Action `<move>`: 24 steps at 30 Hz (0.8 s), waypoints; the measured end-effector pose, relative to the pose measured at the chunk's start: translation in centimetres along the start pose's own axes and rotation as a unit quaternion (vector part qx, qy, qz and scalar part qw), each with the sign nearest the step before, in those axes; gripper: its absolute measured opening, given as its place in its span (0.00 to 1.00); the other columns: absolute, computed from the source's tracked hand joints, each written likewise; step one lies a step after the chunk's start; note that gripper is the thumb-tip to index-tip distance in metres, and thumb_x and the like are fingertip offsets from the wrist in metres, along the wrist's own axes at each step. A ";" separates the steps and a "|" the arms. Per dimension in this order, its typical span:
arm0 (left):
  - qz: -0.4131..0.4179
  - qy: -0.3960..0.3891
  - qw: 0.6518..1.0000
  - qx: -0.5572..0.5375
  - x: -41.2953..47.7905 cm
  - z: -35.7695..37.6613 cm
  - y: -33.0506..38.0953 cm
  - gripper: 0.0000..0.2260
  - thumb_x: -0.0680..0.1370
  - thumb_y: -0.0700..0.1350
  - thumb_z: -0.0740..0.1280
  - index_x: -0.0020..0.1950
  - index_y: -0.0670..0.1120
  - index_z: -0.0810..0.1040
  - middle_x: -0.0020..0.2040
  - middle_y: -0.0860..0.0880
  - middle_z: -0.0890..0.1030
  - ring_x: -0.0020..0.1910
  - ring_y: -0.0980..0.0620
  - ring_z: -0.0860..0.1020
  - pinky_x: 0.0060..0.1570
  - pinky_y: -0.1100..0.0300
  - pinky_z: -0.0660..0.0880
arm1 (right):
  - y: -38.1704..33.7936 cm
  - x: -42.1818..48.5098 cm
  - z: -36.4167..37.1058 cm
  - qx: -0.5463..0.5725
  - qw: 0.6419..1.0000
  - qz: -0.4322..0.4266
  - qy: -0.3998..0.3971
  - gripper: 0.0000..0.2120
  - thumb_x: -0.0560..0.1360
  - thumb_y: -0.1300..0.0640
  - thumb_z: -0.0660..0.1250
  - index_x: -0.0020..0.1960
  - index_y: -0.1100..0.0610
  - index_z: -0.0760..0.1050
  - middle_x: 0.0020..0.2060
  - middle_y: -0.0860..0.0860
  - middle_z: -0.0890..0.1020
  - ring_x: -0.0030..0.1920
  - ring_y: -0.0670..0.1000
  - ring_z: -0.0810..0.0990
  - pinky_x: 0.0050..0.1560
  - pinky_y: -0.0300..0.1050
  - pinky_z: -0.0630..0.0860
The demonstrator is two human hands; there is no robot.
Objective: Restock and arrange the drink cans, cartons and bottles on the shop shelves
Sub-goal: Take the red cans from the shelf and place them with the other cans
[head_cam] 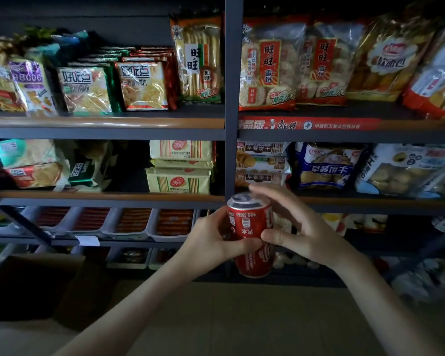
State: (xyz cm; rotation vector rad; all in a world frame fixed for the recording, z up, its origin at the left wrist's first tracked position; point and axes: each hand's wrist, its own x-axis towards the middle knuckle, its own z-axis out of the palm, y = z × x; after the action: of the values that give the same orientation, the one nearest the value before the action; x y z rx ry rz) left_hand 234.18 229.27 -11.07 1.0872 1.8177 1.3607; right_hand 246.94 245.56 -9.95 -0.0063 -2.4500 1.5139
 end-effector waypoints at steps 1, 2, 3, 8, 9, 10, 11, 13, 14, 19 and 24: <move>-0.029 -0.019 0.999 -0.033 -0.1 0.0 -0.2 0.24 0.65 0.54 0.80 0.57 0.52 0.77 0.51 0.56 0.84 0.51 0.57 0.82 0.49 0.63 0.78 | 0.1 0.1 0.1 -0.010 1.000 0.005 -0.016 0.31 0.71 0.33 0.66 0.72 0.36 0.63 0.72 0.37 0.65 0.74 0.43 0.63 0.69 0.52 0.70; -0.064 -0.034 0.995 -0.074 -0.1 0.0 -0.3 0.25 0.64 0.55 0.78 0.57 0.50 0.78 0.52 0.53 0.84 0.51 0.54 0.83 0.50 0.60 0.79 | 0.3 0.1 0.2 -0.009 0.999 0.013 -0.029 0.32 0.71 0.33 0.66 0.72 0.36 0.63 0.72 0.36 0.64 0.74 0.43 0.62 0.70 0.53 0.69; -0.104 -0.044 0.987 -0.117 -0.1 0.0 -0.4 0.28 0.62 0.58 0.75 0.58 0.48 0.78 0.52 0.51 0.85 0.52 0.51 0.83 0.53 0.57 0.79 | 0.6 0.1 0.3 -0.006 0.999 0.018 -0.041 0.33 0.70 0.31 0.66 0.73 0.36 0.62 0.73 0.36 0.63 0.75 0.43 0.60 0.70 0.52 0.67; -0.248 -0.048 0.917 -0.309 0.2 -0.3 -0.6 0.32 0.65 0.62 0.74 0.64 0.47 0.74 0.55 0.42 0.83 0.55 0.42 0.82 0.59 0.44 0.77 | 1.5 -0.2 1.2 -0.090 0.992 -0.001 -0.092 0.44 0.64 0.32 0.69 0.75 0.34 0.52 0.76 0.33 0.49 0.77 0.40 0.45 0.72 0.43 0.52; -0.268 -0.043 0.904 -0.329 0.2 -0.5 -0.6 0.31 0.66 0.62 0.74 0.63 0.46 0.75 0.53 0.42 0.84 0.52 0.43 0.83 0.55 0.47 0.79 | 1.5 0.0 1.4 -0.111 0.989 -0.002 -0.097 0.46 0.64 0.35 0.72 0.74 0.31 0.49 0.75 0.31 0.48 0.77 0.39 0.43 0.71 0.40 0.50; -0.291 -0.040 0.894 -0.339 0.3 -0.6 -0.5 0.30 0.65 0.61 0.72 0.60 0.45 0.76 0.50 0.42 0.85 0.49 0.44 0.84 0.52 0.49 0.80 | 1.6 0.2 1.7 -0.126 0.988 -0.004 -0.094 0.47 0.65 0.39 0.74 0.73 0.29 0.48 0.74 0.28 0.47 0.76 0.37 0.42 0.70 0.36 0.49; -0.310 -0.038 0.887 -0.340 0.3 -0.6 -0.6 0.31 0.63 0.62 0.71 0.58 0.43 0.77 0.49 0.41 0.85 0.49 0.45 0.84 0.52 0.50 0.80 | 1.6 0.4 2.0 -0.139 0.986 -0.010 -0.086 0.46 0.66 0.43 0.75 0.72 0.27 0.48 0.73 0.26 0.47 0.76 0.36 0.44 0.70 0.32 0.50; -0.320 -0.039 0.887 -0.330 0.4 -0.9 -1.1 0.35 0.59 0.63 0.72 0.59 0.43 0.76 0.52 0.41 0.84 0.52 0.44 0.83 0.57 0.48 0.77 | 2.1 0.9 2.8 -0.168 0.984 -0.024 -0.062 0.45 0.69 0.48 0.76 0.71 0.27 0.49 0.71 0.24 0.50 0.75 0.34 0.48 0.68 0.26 0.52; -0.321 -0.030 0.892 -0.318 0.4 -1.0 -1.3 0.36 0.58 0.64 0.72 0.59 0.44 0.76 0.53 0.41 0.84 0.54 0.44 0.82 0.58 0.47 0.77 | 2.4 1.2 3.3 -0.183 0.981 -0.030 -0.051 0.44 0.69 0.50 0.76 0.71 0.28 0.51 0.72 0.26 0.52 0.74 0.34 0.51 0.68 0.27 0.54; -0.335 0.032 0.922 -0.194 -0.2 -2.9 -4.2 0.34 0.66 0.76 0.62 0.55 0.49 0.77 0.52 0.46 0.83 0.55 0.47 0.81 0.56 0.50 0.76 | 4.1 3.1 6.4 -0.187 0.979 -0.080 -0.014 0.36 0.68 0.44 0.76 0.72 0.45 0.63 0.68 0.42 0.68 0.72 0.41 0.63 0.70 0.35 0.61; -0.337 0.021 0.939 -0.070 -3.5 -7.4 -6.0 0.38 0.81 0.63 0.39 0.48 0.39 0.82 0.41 0.45 0.80 0.36 0.54 0.77 0.36 0.67 0.74 | 4.5 6.8 11.3 -0.013 0.998 0.056 0.024 0.32 0.59 0.42 0.78 0.60 0.36 0.67 0.57 0.33 0.75 0.57 0.29 0.72 0.55 0.25 0.68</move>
State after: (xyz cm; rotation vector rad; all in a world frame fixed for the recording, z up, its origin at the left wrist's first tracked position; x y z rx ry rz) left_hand 228.14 222.04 -14.75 0.2993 1.8420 1.0659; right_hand 237.23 238.66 -17.21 -0.1849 -2.4683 1.5073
